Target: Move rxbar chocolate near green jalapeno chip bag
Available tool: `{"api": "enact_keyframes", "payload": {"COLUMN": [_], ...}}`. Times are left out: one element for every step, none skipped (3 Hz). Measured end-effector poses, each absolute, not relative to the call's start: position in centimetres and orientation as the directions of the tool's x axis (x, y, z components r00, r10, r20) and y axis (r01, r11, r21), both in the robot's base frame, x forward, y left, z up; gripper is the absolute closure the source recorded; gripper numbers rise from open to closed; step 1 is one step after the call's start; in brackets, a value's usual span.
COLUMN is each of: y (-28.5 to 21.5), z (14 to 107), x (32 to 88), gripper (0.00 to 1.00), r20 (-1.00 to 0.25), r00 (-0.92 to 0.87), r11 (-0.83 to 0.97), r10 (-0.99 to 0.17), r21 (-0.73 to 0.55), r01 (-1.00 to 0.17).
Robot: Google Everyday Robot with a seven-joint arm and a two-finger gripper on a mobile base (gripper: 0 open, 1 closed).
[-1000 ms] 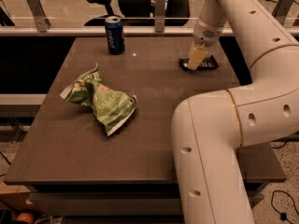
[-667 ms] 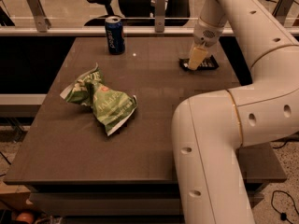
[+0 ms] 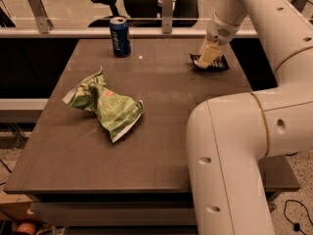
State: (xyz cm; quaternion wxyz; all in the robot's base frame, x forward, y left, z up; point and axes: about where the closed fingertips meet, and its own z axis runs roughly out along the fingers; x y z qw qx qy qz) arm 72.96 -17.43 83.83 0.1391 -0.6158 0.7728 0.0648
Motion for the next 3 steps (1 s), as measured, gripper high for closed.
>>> {"api": "enact_keyframes", "payload": {"y": [-17.0, -16.2, -15.0], "z": [84.8, 85.9, 87.6], "x": [72.7, 72.5, 71.8], "gripper": [1.00, 1.00, 1.00], "r20": [-0.337, -0.366, -0.370], "r00": [-0.165, -0.114, -0.062], "r11": [0.207, 0.170, 0.127], "r10": [-0.927, -0.923, -0.927], "r21": [-0.094, -0.124, -0.156], "r01": [-0.974, -0.978, -0.980]}}
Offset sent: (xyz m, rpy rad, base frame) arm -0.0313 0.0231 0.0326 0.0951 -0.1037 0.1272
